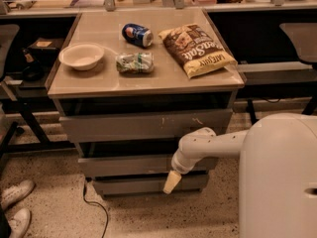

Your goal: Open middle drawer

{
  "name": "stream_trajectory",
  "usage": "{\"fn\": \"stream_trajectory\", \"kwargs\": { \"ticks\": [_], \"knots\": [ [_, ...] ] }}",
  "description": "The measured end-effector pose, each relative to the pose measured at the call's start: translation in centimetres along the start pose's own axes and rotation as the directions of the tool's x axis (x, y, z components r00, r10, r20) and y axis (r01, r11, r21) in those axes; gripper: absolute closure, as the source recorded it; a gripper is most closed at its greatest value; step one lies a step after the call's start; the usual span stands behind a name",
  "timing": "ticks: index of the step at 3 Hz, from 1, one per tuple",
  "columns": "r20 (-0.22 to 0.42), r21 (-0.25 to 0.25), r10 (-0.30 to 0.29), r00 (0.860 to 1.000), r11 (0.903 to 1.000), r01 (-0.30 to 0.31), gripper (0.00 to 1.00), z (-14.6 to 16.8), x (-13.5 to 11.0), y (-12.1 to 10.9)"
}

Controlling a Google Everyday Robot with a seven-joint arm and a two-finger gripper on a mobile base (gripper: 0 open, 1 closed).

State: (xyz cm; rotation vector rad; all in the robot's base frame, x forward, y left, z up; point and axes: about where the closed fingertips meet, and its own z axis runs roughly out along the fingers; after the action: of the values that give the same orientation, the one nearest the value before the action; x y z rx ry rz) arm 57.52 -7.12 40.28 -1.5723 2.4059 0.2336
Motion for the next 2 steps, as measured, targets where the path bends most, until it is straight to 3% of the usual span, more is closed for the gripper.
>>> {"fn": "stream_trajectory", "kwargs": {
  "ticks": [1,2],
  "knots": [
    [-0.016,-0.033,0.018,1.000,0.9993,-0.019,0.00,-0.32,1.11,1.63],
    [-0.016,-0.033,0.018,1.000,0.9993,-0.019,0.00,-0.49,1.07,1.64]
  ]
}}
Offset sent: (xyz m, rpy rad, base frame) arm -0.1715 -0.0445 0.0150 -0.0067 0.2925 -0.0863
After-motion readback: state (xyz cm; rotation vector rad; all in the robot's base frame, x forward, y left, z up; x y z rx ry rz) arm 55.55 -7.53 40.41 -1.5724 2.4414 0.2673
